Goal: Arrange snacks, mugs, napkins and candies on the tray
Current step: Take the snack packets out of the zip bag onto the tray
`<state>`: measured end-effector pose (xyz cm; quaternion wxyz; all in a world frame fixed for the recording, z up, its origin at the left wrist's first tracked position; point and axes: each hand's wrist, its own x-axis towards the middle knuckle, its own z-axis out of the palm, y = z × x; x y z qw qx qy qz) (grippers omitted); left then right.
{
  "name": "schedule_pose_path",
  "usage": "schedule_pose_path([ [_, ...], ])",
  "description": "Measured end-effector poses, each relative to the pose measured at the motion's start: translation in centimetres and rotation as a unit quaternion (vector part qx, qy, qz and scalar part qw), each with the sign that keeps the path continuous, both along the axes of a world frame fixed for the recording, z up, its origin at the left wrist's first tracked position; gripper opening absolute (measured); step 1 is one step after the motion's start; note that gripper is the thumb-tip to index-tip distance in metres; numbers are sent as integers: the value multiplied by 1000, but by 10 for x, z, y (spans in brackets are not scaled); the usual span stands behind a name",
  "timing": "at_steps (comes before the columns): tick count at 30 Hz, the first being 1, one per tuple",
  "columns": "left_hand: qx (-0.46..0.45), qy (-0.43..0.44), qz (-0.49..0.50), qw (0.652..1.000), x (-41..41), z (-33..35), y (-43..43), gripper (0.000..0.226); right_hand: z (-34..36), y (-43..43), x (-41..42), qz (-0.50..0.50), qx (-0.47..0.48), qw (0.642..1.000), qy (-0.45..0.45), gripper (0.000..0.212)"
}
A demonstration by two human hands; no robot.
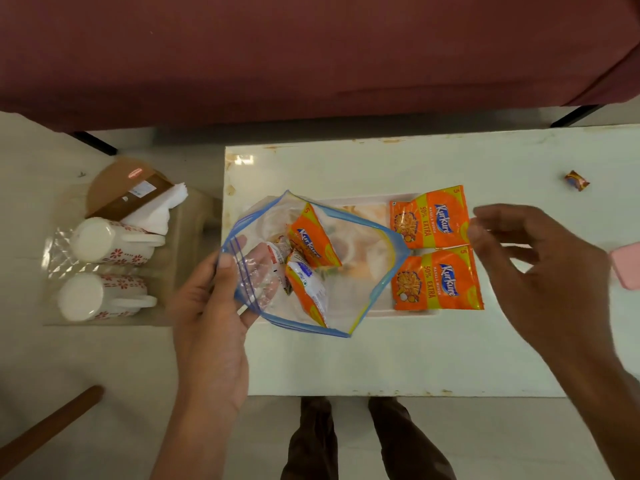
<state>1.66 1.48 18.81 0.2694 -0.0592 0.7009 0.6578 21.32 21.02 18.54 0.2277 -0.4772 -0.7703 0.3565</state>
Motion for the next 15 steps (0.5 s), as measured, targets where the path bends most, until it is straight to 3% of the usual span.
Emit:
schedule_pose_path([
  [4, 1, 12, -13, 1000, 5, 4, 1, 32, 48, -40, -55, 135, -42, 989, 32, 8],
  [6, 3, 22, -20, 1000, 8, 6, 0, 29, 42, -54, -83, 214, -80, 970, -81, 14],
  [9, 9, 32, -36, 999, 12, 10, -2, 30, 15, -68, -116, 292, -100, 897, -317, 34],
  [15, 6, 47, -56, 997, 24, 15, -6, 25, -23, -92, -145, 312, -115, 838, -433, 36],
])
